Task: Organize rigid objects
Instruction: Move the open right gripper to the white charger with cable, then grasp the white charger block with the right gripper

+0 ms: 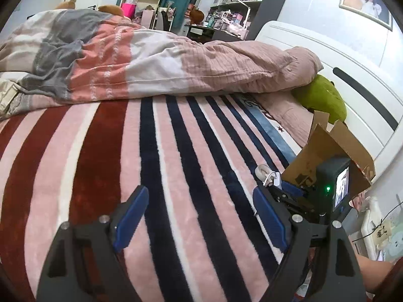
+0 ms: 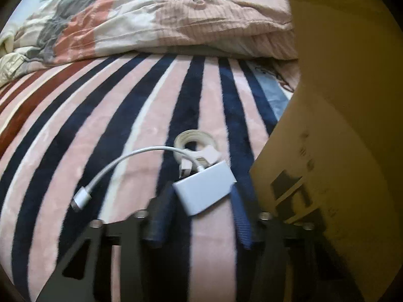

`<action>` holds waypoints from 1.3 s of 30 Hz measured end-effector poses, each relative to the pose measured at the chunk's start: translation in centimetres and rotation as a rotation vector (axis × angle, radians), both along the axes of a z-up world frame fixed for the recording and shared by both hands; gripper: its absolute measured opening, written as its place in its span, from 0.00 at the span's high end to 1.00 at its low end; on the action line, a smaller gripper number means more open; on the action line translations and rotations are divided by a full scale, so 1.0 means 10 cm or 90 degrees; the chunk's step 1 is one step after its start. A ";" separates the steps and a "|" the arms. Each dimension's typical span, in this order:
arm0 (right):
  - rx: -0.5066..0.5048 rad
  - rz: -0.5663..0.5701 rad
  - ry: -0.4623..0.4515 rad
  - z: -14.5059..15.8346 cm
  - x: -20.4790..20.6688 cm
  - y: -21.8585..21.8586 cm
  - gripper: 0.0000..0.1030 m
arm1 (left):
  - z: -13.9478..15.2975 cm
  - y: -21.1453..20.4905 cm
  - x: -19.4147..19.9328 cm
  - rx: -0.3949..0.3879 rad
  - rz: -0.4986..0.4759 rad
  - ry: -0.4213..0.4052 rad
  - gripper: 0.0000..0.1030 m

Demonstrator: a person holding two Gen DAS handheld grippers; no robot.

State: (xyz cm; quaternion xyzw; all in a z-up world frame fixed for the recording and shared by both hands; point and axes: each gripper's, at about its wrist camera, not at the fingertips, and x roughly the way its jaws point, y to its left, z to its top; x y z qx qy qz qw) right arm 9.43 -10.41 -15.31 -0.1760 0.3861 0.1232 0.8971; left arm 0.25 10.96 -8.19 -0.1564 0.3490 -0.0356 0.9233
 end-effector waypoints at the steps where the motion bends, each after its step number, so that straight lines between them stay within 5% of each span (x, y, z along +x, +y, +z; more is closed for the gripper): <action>1: 0.000 0.008 -0.006 0.02 -0.01 0.00 0.78 | 0.01 0.00 -0.01 0.002 0.003 0.000 0.20; 8: 0.040 0.143 0.020 0.09 -0.34 0.11 0.88 | 0.06 -0.06 -0.03 0.013 0.008 0.002 0.20; 13: 0.026 0.264 0.044 0.09 -0.68 0.36 0.85 | 0.07 -0.07 -0.05 0.016 0.009 0.001 0.20; 15: 0.041 0.288 0.071 0.10 -0.71 0.41 0.71 | 0.07 -0.07 -0.05 0.016 0.008 -0.001 0.20; 17: 0.033 0.275 0.063 0.10 -0.71 0.42 0.45 | 0.06 -0.07 -0.05 0.016 0.015 0.005 0.20; 21: 0.034 0.243 0.060 0.06 -0.57 0.38 0.43 | 0.05 -0.01 -0.05 0.009 0.029 0.009 0.20; 27: 0.070 0.230 0.097 -0.09 -0.19 0.38 0.45 | 0.05 0.02 -0.04 0.000 0.032 0.005 0.20; 29: 0.082 0.226 0.093 -0.09 -0.18 0.39 0.75 | 0.04 0.01 -0.02 0.002 0.032 0.010 0.20; 34: 0.062 0.261 0.065 -0.01 -0.29 0.49 0.76 | 0.05 -0.05 -0.01 0.005 0.031 0.022 0.20; 39: 0.090 0.306 0.049 0.38 -0.36 0.55 0.76 | 0.16 -0.06 -0.14 -0.033 -0.006 -0.004 0.20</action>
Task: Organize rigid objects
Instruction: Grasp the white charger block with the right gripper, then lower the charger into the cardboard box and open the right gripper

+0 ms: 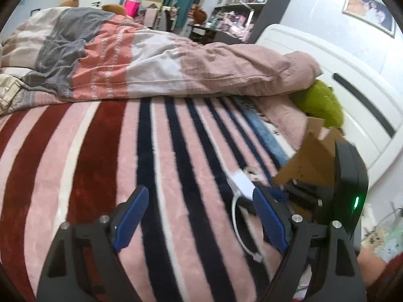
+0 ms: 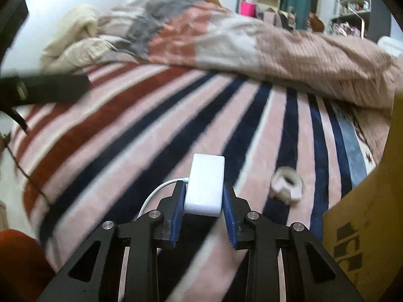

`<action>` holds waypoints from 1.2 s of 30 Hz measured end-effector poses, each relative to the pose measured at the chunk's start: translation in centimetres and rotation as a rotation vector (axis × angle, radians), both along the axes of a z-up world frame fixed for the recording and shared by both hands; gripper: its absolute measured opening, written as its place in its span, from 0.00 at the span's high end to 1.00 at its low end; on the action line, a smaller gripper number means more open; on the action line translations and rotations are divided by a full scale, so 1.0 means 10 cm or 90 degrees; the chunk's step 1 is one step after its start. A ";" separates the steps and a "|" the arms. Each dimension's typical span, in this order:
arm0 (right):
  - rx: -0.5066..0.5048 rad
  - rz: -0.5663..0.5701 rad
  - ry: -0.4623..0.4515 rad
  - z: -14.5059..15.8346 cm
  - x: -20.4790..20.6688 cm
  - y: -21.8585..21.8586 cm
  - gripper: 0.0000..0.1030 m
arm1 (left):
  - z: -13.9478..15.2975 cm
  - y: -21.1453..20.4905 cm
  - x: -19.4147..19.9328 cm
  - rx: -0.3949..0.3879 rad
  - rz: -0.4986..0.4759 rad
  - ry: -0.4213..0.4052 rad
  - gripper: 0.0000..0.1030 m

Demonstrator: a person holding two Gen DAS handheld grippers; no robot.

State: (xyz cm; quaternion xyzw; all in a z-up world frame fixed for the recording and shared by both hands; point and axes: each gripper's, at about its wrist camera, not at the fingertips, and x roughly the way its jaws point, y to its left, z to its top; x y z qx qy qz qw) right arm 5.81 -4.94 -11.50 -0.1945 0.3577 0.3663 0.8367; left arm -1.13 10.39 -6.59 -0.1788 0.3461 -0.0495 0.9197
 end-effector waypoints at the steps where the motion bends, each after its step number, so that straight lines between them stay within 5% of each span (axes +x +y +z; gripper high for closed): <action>1: 0.007 0.005 -0.003 0.12 0.01 0.01 0.76 | 0.04 -0.01 -0.05 -0.017 -0.024 -0.015 0.20; 9: 0.065 0.011 -0.009 0.96 0.03 -0.08 0.76 | 0.23 -0.44 -0.24 -0.071 -0.126 -0.024 0.39; 17: 0.139 -0.006 -0.012 1.37 0.06 -0.45 0.76 | 0.46 -1.09 -0.02 -0.071 -0.179 -0.021 0.90; 27: 0.174 -0.091 -0.018 1.59 0.39 -1.51 0.76 | 0.70 -1.70 0.34 -0.026 -0.207 -0.018 0.96; 36: 0.087 -0.134 0.034 1.48 0.86 -2.16 0.76 | 0.72 -2.28 0.87 0.017 -0.257 0.022 0.97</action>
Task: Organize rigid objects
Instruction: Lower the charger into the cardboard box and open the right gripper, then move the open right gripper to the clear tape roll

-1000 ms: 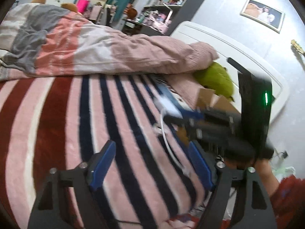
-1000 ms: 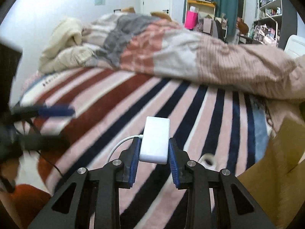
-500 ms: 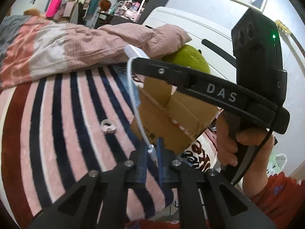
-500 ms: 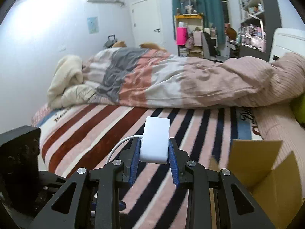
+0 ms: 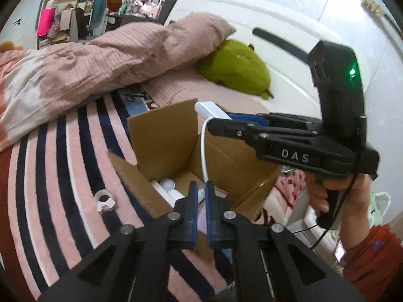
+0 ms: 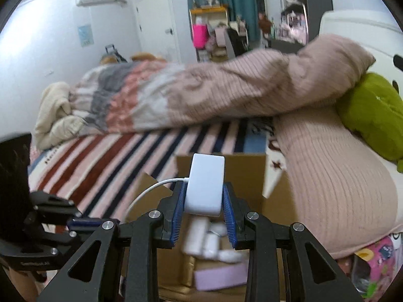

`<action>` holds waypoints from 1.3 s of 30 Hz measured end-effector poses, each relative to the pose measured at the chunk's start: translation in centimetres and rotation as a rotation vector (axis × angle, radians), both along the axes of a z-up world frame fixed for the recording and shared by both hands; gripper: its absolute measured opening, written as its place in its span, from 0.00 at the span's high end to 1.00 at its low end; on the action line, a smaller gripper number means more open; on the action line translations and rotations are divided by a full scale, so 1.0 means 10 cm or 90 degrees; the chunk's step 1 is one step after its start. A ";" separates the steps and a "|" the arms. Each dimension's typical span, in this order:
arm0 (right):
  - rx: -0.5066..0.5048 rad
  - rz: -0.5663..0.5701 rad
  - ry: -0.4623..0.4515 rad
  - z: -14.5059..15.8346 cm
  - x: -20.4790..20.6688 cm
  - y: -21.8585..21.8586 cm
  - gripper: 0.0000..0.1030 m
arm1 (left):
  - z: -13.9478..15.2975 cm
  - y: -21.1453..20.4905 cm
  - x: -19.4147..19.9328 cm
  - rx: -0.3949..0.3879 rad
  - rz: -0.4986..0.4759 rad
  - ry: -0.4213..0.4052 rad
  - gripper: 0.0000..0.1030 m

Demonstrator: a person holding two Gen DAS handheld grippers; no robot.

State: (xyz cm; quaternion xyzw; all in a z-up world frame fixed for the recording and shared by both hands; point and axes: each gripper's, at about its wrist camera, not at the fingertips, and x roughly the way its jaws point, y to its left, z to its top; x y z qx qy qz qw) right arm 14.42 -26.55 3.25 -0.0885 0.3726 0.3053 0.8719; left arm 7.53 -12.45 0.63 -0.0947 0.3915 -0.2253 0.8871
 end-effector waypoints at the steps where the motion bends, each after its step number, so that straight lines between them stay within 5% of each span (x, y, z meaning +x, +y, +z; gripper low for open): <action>1: -0.017 0.002 0.005 -0.04 0.04 -0.01 0.76 | -0.04 -0.05 0.05 0.004 -0.002 0.010 0.97; 9: -0.089 0.028 0.051 -0.31 0.14 -0.02 0.76 | -0.20 -0.20 0.18 0.038 -0.009 0.043 0.94; 14: -0.091 0.029 0.053 -0.29 0.12 -0.03 0.70 | -0.15 -0.09 0.13 0.034 0.007 0.032 0.59; 20: -0.100 0.032 0.035 -0.17 -0.01 0.04 0.61 | 0.04 0.12 -0.06 0.027 0.023 0.002 0.48; 30: -0.100 0.075 0.008 0.04 -0.39 0.58 0.59 | 0.25 0.97 -0.64 0.015 0.123 -0.050 0.41; 32: -0.096 0.099 0.008 0.04 -0.49 0.82 0.59 | 0.21 1.19 -0.77 0.022 0.157 -0.055 0.34; 39: -0.071 0.190 0.044 -0.17 -0.76 1.62 0.59 | -0.12 1.92 -1.12 0.042 0.258 -0.028 0.33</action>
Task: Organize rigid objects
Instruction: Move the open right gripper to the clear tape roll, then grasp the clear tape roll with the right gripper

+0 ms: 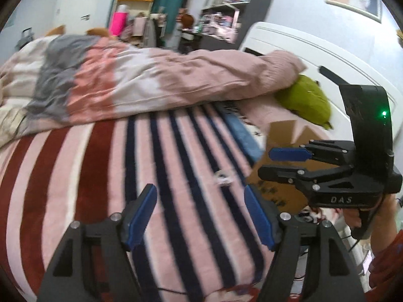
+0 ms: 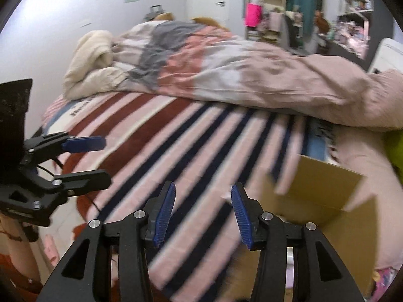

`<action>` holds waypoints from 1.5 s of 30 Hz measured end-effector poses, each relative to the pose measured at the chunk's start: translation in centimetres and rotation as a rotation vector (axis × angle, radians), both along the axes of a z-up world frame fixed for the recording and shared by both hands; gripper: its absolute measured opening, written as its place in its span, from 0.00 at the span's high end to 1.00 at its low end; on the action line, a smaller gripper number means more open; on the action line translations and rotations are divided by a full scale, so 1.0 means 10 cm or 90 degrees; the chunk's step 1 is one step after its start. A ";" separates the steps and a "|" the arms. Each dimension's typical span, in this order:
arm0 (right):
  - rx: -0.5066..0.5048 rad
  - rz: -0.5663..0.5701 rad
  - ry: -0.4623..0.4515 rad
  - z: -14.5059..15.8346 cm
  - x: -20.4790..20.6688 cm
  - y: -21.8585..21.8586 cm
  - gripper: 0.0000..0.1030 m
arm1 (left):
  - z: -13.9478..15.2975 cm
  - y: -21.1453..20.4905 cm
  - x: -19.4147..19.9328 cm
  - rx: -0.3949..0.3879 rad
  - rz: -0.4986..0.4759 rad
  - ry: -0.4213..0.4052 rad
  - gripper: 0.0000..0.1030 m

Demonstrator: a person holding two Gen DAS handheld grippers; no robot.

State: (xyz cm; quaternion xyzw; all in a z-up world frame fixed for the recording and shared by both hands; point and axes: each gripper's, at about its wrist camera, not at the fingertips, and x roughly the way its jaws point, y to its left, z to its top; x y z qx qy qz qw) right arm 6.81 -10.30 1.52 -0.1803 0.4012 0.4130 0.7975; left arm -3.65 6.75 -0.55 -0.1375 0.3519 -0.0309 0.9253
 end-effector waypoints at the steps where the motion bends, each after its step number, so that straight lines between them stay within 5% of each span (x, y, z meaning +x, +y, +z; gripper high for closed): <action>1: 0.000 0.007 0.010 -0.08 -0.03 0.11 0.59 | -0.07 0.07 -0.03 -0.001 0.009 0.004 0.33; 7: -0.041 0.009 0.073 -0.67 -0.03 0.54 0.59 | -0.42 0.31 -0.05 -0.009 0.028 0.023 0.31; 9: -0.062 -0.027 0.085 -0.87 0.05 0.56 0.58 | -0.52 0.35 -0.04 -0.009 0.029 0.028 0.31; 12: -0.111 -0.110 0.057 -1.20 0.20 0.52 0.42 | -0.66 0.40 0.00 -0.016 0.023 0.034 0.31; 19: -0.143 -0.251 0.049 -1.70 0.67 0.33 0.40 | -0.84 0.49 0.09 -0.034 0.017 0.045 0.31; 22: -0.134 -0.271 0.011 -1.71 0.78 0.34 0.30 | -0.89 0.54 0.11 -0.042 0.020 0.048 0.31; 26: -0.119 -0.277 -0.001 -1.74 0.90 0.36 0.31 | -0.94 0.57 0.12 -0.046 0.025 0.055 0.31; 28: -0.102 -0.279 -0.001 -1.73 0.91 0.32 0.43 | -0.94 0.57 0.11 -0.046 0.025 0.057 0.31; 29: -0.099 -0.279 -0.010 -1.72 0.90 0.32 0.59 | -0.94 0.56 0.11 -0.046 0.026 0.057 0.31; 33: -0.090 -0.259 -0.020 -1.70 0.88 0.33 0.62 | -0.92 0.56 0.12 -0.046 0.025 0.057 0.31; 45: 0.021 -0.013 -0.031 -0.96 0.01 0.53 0.62 | -0.45 0.26 0.29 -0.080 -0.037 0.026 0.31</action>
